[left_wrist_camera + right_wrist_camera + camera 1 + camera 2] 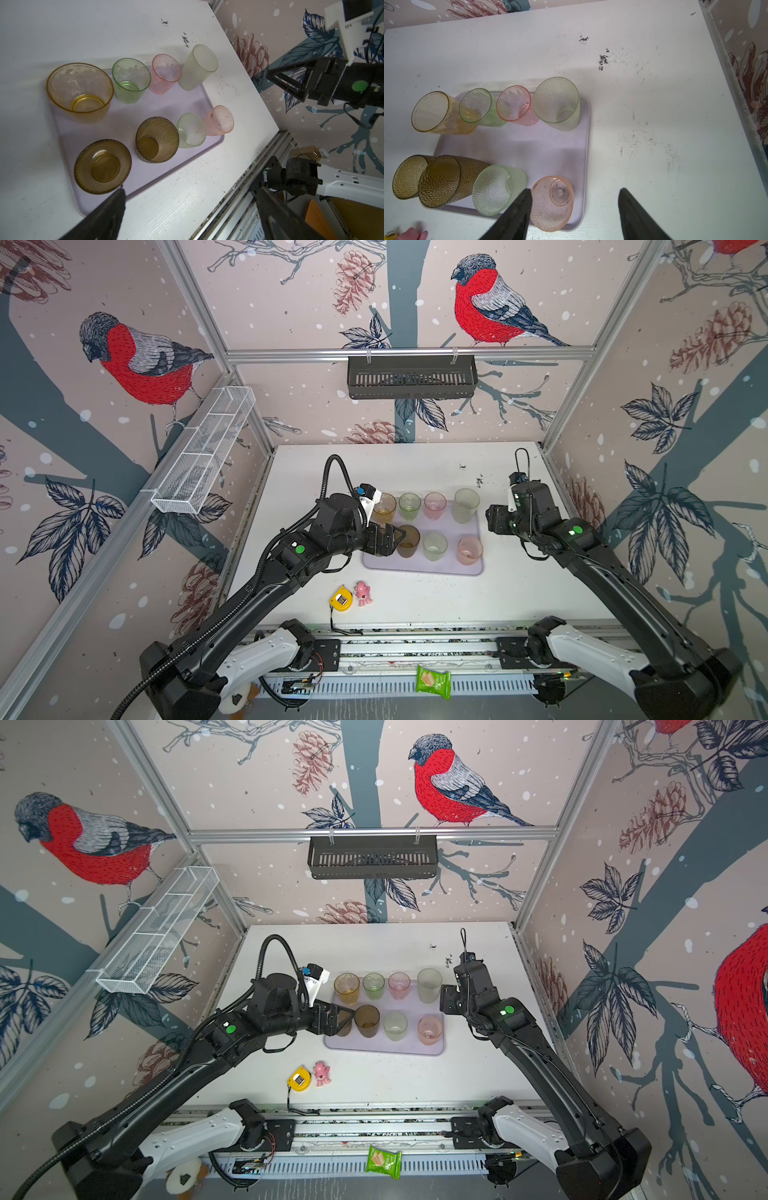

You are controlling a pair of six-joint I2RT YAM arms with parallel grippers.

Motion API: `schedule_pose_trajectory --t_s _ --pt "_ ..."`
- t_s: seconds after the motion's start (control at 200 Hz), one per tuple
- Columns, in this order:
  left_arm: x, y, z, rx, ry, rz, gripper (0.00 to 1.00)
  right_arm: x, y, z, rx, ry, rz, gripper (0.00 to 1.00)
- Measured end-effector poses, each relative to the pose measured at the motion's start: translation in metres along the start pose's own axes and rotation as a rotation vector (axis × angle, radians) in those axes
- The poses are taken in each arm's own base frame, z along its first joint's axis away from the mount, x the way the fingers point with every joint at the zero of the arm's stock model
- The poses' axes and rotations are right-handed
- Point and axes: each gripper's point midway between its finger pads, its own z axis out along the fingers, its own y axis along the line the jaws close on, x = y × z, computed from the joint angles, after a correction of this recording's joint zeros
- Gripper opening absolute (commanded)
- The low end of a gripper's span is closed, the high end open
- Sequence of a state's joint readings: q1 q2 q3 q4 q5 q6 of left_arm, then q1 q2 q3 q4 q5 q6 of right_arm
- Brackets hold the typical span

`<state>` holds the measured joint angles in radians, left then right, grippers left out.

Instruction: Place the glasses into the tray

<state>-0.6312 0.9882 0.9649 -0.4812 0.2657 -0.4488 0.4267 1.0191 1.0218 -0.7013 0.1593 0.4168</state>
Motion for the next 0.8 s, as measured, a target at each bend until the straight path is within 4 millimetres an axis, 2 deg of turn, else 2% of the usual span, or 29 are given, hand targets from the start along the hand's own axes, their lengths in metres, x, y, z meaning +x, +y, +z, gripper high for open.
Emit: schedule_pose_trajectory --t_s 0.155,0.26,0.315,0.405,0.545,0.655,0.8 --pt "-0.009 0.033 -0.007 -0.049 -0.039 -0.1 0.98 -0.001 -0.013 0.006 0.019 -0.008 0.043 0.8" --pt "-0.005 0.061 -0.006 -0.078 -0.031 -0.191 0.96 0.002 -0.017 0.01 0.003 0.001 0.066 0.86" --pt "-0.003 0.068 -0.006 -0.081 -0.026 -0.213 0.95 0.0 -0.018 0.011 -0.007 -0.005 0.077 0.89" --pt "-0.004 0.078 -0.006 -0.078 -0.032 -0.246 0.93 -0.002 -0.018 0.011 -0.025 -0.017 0.091 0.91" --pt "-0.001 0.105 -0.001 -0.088 -0.039 -0.321 0.89 -0.001 -0.019 0.014 -0.042 -0.024 0.107 0.94" --pt "0.003 0.125 0.003 -0.105 -0.035 -0.367 0.83 0.003 -0.02 0.017 -0.051 -0.017 0.114 0.96" --pt "0.001 0.145 0.016 -0.13 -0.03 -0.393 0.7 0.007 -0.019 0.018 -0.071 -0.015 0.117 0.97"
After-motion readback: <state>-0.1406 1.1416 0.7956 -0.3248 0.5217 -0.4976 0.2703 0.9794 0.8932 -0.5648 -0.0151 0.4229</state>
